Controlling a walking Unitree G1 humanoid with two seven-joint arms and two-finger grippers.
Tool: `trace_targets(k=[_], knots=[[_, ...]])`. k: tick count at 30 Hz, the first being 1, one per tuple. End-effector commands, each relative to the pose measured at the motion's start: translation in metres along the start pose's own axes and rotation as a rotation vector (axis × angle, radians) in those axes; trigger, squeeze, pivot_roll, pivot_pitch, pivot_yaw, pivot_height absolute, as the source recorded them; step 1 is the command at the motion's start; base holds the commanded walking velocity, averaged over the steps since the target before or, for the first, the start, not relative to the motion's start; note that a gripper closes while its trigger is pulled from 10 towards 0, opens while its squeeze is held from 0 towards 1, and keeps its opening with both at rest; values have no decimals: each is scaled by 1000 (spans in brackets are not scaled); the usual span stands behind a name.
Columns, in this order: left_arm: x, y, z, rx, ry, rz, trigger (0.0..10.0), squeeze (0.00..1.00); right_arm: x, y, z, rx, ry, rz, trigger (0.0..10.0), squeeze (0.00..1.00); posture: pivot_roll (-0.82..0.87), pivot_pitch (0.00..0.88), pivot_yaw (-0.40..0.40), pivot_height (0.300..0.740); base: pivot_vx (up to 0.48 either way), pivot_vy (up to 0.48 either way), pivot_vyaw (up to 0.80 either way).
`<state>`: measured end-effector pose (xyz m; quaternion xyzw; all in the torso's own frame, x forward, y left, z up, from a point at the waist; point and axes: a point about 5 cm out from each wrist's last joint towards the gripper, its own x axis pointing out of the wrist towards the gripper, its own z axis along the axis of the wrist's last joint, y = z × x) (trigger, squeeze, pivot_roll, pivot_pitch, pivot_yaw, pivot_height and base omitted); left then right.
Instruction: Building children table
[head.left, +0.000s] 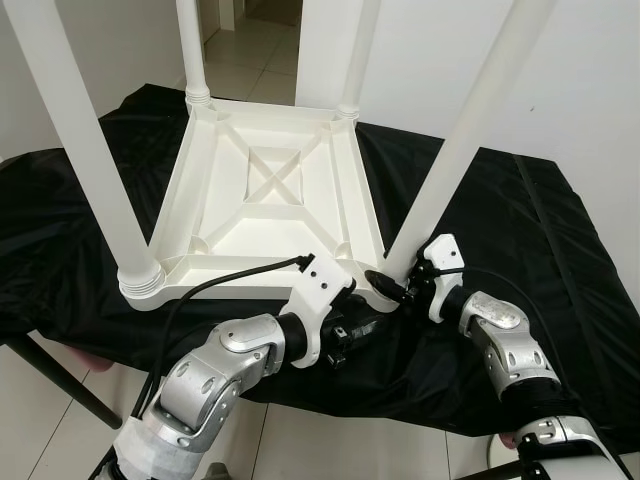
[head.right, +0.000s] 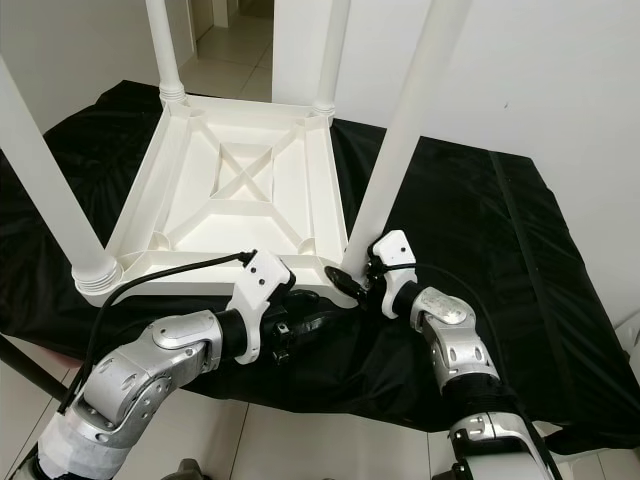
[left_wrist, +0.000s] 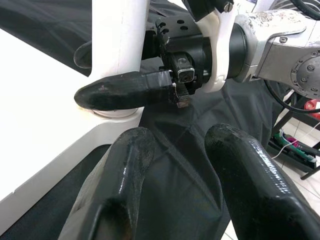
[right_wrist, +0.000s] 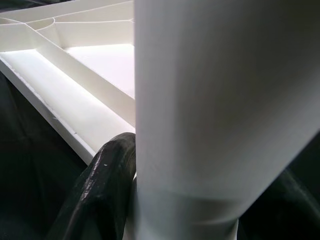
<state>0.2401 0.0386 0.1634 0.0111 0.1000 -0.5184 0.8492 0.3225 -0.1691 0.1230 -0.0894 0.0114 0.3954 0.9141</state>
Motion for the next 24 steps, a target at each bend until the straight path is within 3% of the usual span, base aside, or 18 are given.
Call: trace_targets(k=[1,10,11,12,17,19,22,24], knots=[[1,-2,0,-4,7,-19,10000,0,-1,0,-2,10,0,11,0,0,128,27,-78,740,0,0,0],[0,-4,-1,-8,8,-21,10000,0,-3,6,0,69,-65,-37,0,0,125,36,-80,740,0,0,0],[0,-5,-1,-10,9,-22,10000,0,-3,7,2,86,-78,-70,3451,0,126,40,-82,740,0,0,0],[0,-5,-1,-11,9,-22,10000,0,-2,9,3,100,-86,-95,10000,0,126,40,-82,740,0,0,0],[0,-6,-2,-14,11,-22,10000,0,0,13,5,105,-89,-182,10000,0,128,46,-86,740,0,0,0],[-1,-7,-3,-17,13,-21,10000,0,-1,18,1,113,-63,-350,10000,0,131,47,-91,740,0,0,0],[-1,-7,-4,-19,14,-20,10000,0,-2,19,0,123,-52,-417,10000,0,131,47,-91,740,0,0,0],[-1,-7,-4,-22,15,-20,10000,0,-9,20,-6,155,-13,-608,10000,0,130,42,-94,740,0,0,0]])
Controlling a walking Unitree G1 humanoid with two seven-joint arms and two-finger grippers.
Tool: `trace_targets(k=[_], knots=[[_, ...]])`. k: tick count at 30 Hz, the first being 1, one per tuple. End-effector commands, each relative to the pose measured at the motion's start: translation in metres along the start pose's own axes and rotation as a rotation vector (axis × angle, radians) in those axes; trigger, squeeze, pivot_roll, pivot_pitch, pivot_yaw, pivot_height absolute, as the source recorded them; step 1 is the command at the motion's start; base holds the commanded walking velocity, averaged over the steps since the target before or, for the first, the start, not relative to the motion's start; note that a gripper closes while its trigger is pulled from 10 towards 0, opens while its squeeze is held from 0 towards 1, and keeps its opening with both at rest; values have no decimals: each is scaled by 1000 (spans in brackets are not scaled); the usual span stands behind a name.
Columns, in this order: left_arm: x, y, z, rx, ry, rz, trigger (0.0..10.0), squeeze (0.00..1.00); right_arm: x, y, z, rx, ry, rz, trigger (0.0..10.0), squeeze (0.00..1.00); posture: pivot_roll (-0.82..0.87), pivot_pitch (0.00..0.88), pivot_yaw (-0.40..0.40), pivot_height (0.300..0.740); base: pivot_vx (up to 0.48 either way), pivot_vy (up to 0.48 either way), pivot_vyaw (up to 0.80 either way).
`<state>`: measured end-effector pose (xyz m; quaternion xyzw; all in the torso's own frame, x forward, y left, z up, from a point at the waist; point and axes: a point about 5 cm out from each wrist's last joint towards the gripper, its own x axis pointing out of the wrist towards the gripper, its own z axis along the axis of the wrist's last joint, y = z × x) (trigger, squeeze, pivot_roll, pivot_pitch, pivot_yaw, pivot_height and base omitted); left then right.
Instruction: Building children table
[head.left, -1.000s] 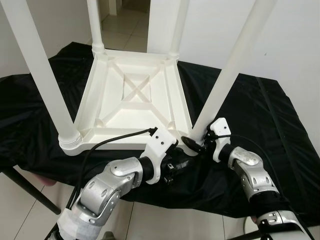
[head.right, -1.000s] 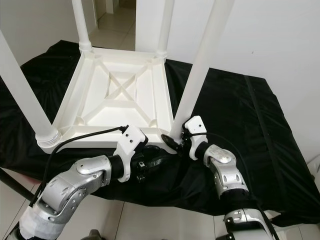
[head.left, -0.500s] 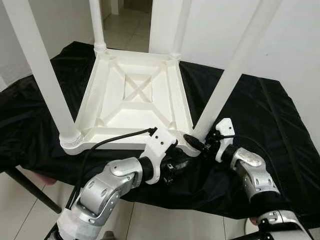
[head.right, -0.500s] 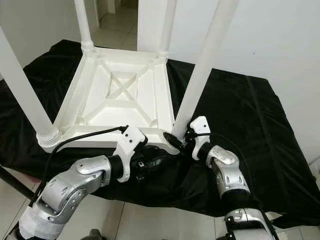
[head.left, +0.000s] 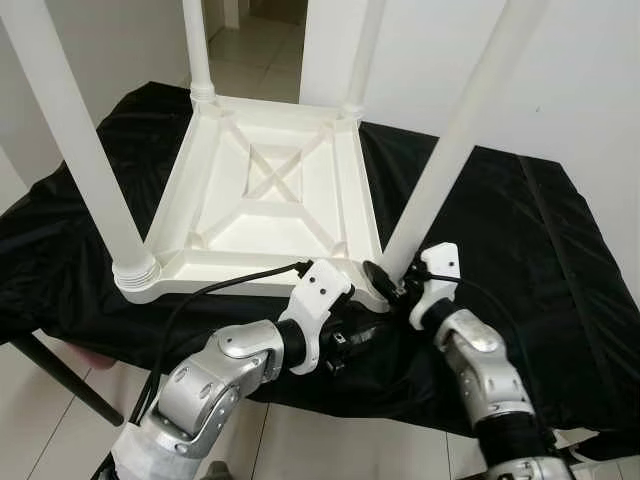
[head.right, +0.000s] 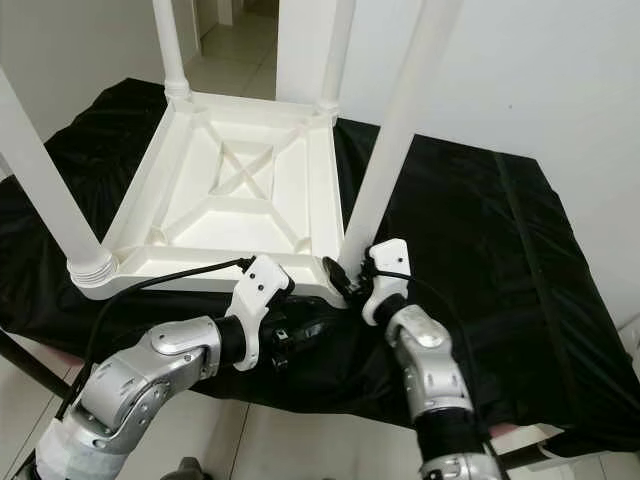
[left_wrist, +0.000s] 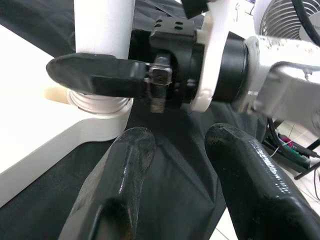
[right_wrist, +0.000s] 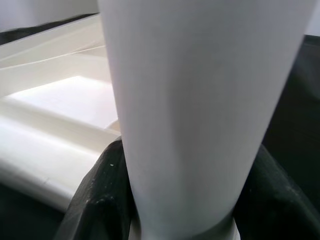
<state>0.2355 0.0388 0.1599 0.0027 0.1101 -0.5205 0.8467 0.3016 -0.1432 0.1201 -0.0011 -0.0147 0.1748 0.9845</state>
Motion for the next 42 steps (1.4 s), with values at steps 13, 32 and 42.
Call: trace_targets(k=[13,32,42], knots=[[2,-3,0,11,8,-23,10000,0,-29,-28,-7,-28,84,-634,10000,0,131,13,-96,740,0,0,0],[2,0,1,15,6,-15,10000,0,-15,-27,4,-8,-1,-395,10000,1000,138,0,-103,740,0,0,0],[3,1,2,14,1,-9,10000,0,-7,-52,8,-105,42,-48,10000,0,132,0,-99,740,0,0,0]])
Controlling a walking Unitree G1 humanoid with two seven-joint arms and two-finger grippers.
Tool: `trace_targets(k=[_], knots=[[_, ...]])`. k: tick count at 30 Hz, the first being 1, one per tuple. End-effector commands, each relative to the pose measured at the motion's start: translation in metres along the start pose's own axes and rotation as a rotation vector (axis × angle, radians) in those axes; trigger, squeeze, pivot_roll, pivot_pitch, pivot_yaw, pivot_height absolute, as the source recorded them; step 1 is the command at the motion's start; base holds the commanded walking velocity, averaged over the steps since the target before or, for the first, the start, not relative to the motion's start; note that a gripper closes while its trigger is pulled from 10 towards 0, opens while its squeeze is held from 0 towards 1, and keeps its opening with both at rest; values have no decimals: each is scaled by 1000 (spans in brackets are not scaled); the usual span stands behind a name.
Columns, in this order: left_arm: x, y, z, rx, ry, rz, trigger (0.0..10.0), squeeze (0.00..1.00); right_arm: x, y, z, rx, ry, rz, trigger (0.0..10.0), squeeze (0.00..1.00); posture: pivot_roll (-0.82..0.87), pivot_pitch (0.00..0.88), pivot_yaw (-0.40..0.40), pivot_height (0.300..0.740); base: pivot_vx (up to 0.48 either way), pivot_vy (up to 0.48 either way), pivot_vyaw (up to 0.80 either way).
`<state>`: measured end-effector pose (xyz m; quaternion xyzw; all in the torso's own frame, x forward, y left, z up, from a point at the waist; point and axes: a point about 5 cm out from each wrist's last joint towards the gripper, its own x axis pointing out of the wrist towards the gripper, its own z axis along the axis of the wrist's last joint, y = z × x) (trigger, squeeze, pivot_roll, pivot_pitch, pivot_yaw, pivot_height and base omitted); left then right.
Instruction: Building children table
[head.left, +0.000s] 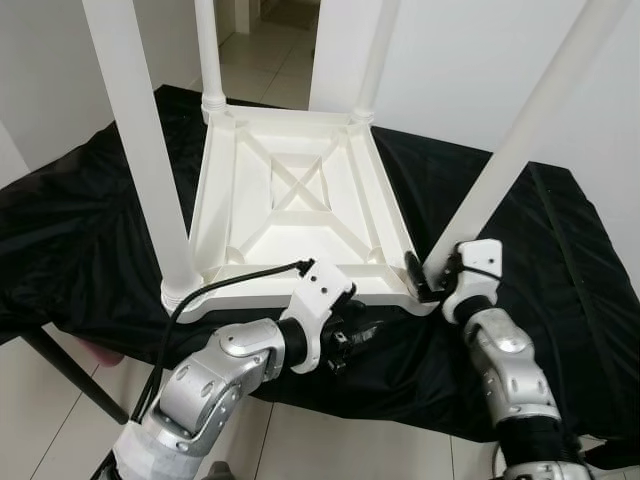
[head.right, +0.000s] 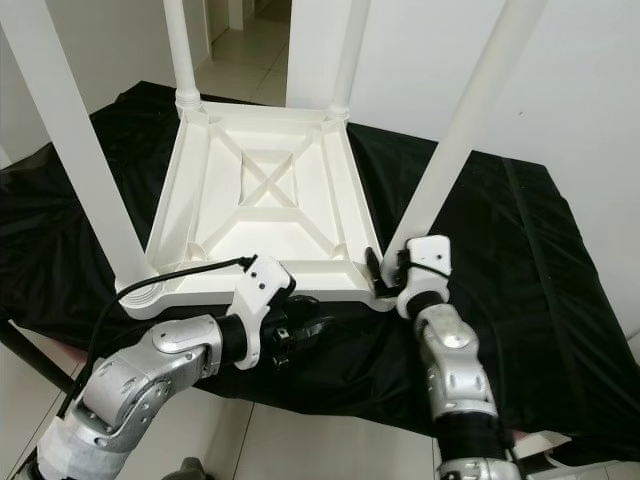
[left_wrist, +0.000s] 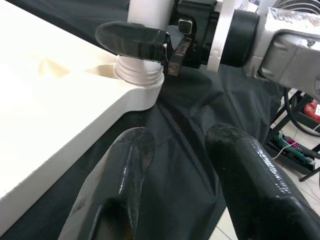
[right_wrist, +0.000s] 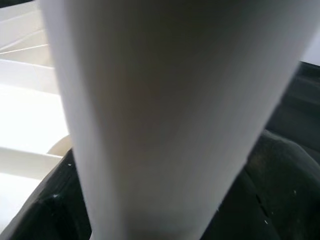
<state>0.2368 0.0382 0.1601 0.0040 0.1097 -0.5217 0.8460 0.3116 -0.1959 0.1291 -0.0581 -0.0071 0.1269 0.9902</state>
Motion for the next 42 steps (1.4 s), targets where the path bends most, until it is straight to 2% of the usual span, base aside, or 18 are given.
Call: trace_targets(k=[1,2,5,10,11,13,14,15,21,28,29,30,34,35,38,39,40,42], knots=[[2,1,1,12,0,-7,10000,0,2,1,0,-7,5,102,10000,0,131,0,-99,740,0,0,0],[2,1,1,12,0,-7,10000,0,2,1,0,-7,5,102,10000,0,131,0,-99,740,0,0,0],[3,0,2,15,1,-12,10000,0,4,3,0,-47,17,303,10000,0,128,0,-96,740,0,0,0],[3,1,2,19,1,-13,10000,0,7,7,0,-55,21,396,10000,0,130,0,-96,740,0,0,0],[3,1,2,20,2,-12,10000,0,10,7,-2,-71,35,421,3569,0,135,0,-96,740,0,0,0],[3,1,2,20,2,-12,10000,0,12,7,-4,-82,46,435,3569,0,138,0,-97,740,0,0,0],[2,1,2,20,3,-10,10000,0,13,8,-6,-84,53,449,392,0,139,0,-97,740,0,0,0],[2,1,2,20,4,-7,10000,0,13,8,-8,-76,67,467,0,0,145,5,-99,740,0,0,0],[-1,1,1,15,7,4,10000,0,12,7,-15,-19,96,503,0,0,146,20,-96,740,0,0,0],[-2,-1,1,10,7,3,10000,0,8,9,-20,-18,96,481,0,0,139,37,-90,740,0,0,0],[-2,-1,1,9,8,1,10000,0,8,9,-21,-20,93,455,10000,0,136,39,-89,740,0,0,0],[-2,-2,1,7,9,-3,10000,0,10,10,-22,-23,97,396,10000,0,128,41,-88,740,0,0,0],[-2,-2,1,6,10,-4,10000,0,12,10,-23,-24,102,351,10000,0,128,41,-88,740,0,0,0],[-2,-2,1,6,10,-6,10000,0,13,10,-25,-13,108,307,10000,0,128,41,-88,740,0,0,0],[1,-3,1,5,7,-9,10000,0,16,28,-27,57,95,172,10000,0,117,41,-91,740,0,0,0],[2,-3,1,4,4,-12,10000,0,16,34,-25,103,86,77,10000,0,113,39,-94,740,0,0,0],[2,-3,1,4,4,-12,10000,0,16,34,-25,103,86,77,10000,0,113,39,-94,740,0,0,0],[3,-4,1,3,1,-14,10000,0,16,38,-22,122,75,-27,10000,0,111,39,-94,740,0,0,0]])
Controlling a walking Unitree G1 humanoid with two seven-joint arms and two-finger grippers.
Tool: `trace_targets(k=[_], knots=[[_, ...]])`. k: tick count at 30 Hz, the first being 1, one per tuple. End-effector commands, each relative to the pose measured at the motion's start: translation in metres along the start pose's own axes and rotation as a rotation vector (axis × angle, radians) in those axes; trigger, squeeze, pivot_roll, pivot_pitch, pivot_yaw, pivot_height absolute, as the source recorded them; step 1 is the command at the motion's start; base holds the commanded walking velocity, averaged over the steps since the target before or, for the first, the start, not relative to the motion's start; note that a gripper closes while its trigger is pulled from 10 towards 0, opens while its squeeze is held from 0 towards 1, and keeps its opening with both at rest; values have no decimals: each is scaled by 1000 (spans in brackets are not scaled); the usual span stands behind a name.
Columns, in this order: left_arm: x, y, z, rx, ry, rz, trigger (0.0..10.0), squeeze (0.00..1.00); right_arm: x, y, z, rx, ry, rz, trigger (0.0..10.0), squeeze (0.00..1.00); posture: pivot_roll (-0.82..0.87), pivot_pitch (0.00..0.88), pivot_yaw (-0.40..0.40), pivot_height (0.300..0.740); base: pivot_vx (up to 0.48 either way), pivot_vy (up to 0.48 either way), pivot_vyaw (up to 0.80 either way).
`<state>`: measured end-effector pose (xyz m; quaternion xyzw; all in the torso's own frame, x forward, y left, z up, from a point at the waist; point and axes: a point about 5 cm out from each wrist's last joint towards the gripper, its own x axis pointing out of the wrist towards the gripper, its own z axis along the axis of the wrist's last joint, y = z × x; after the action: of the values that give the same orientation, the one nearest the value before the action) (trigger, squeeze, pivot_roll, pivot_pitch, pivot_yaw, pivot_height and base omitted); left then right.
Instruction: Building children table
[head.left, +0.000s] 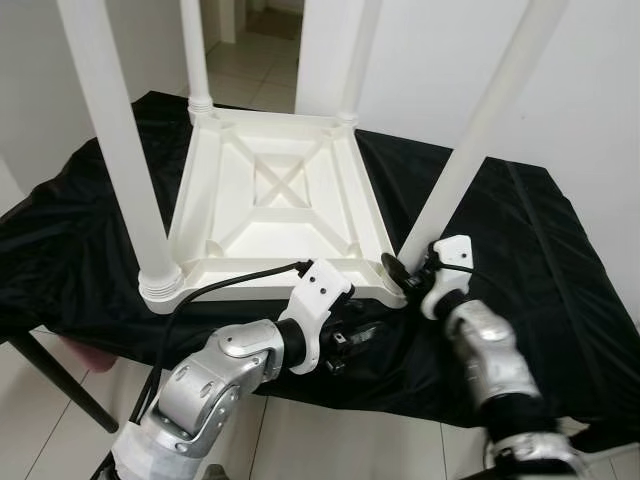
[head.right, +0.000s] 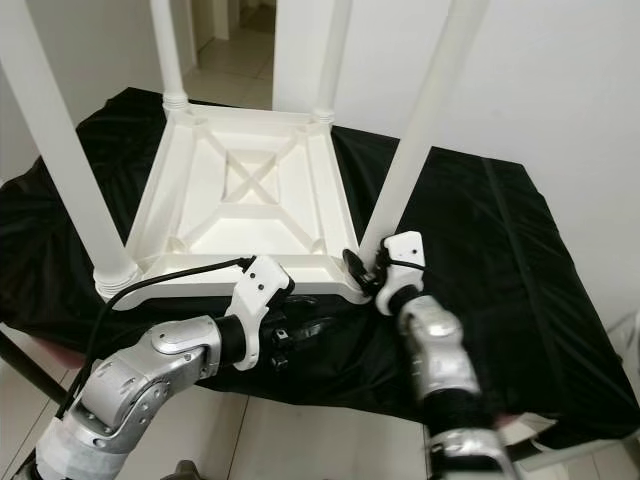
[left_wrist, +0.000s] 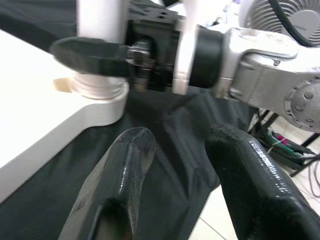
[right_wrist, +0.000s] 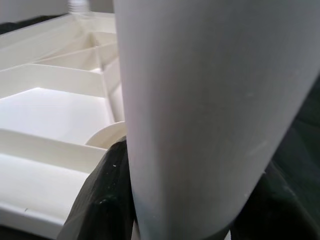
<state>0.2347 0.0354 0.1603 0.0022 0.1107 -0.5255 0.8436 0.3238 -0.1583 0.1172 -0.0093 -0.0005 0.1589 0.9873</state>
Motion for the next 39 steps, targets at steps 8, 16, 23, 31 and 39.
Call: trace_targets(k=[8,16,23,31,39], knots=[[3,-1,1,5,-1,-7,10000,0,-8,21,-13,4,105,-341,10000,0,108,36,-98,740,0,0,0],[4,-1,1,4,-4,-4,10000,0,-5,51,-4,51,54,-197,10000,0,111,33,-105,740,0,0,0],[4,0,1,5,-5,1,10000,0,-5,52,4,89,13,-166,10000,1000,117,28,-109,740,0,0,0],[3,1,0,7,-4,5,10000,0,-6,40,13,100,-38,-78,10000,502,118,17,-108,740,0,0,0],[2,3,1,12,-1,4,10000,0,-15,12,17,26,-37,231,10000,0,113,12,-95,740,0,0,0]])
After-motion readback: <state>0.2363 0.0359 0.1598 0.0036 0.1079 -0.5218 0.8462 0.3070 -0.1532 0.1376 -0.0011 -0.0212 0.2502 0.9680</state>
